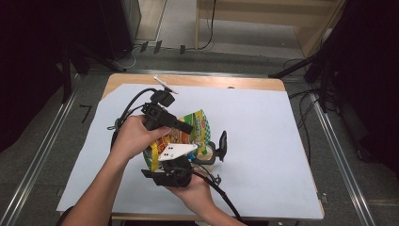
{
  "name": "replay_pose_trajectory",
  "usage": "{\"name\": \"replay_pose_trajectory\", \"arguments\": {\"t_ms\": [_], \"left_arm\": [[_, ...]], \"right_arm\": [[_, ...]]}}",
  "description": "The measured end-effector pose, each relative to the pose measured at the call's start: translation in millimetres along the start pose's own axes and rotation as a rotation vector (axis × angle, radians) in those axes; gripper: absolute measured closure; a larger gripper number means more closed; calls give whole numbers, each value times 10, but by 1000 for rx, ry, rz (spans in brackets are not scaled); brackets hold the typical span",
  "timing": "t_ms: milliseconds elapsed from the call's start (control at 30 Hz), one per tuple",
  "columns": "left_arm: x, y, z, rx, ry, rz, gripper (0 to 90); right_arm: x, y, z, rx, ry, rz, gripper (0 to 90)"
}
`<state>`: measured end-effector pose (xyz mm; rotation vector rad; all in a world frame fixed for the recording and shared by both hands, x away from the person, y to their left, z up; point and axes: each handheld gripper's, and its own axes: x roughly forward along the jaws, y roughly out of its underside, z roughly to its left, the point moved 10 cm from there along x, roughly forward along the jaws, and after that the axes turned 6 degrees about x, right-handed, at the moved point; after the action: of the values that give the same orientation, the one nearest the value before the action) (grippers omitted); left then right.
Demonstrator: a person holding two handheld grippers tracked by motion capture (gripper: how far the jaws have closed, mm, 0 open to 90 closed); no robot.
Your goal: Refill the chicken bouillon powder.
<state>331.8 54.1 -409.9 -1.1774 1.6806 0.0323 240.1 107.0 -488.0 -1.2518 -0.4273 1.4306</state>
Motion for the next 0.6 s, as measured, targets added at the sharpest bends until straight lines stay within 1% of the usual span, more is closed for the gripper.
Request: {"name": "replay_pose_trajectory", "arguments": {"t_ms": [100, 400, 500, 600], "left_arm": [[1, 1, 10, -4, 0, 0, 770], [17, 11, 29, -11, -1, 10, 769], [21, 15, 35, -7, -1, 15, 769], [33, 15, 32, -12, -3, 16, 770]], "right_arm": [[-7, -9, 30, 7, -10, -5, 679], [-7, -7, 58, 21, -27, -3, 678], [-5, -5, 64, 24, -29, -2, 678], [0, 3, 73, 26, -31, 2, 678]]}}
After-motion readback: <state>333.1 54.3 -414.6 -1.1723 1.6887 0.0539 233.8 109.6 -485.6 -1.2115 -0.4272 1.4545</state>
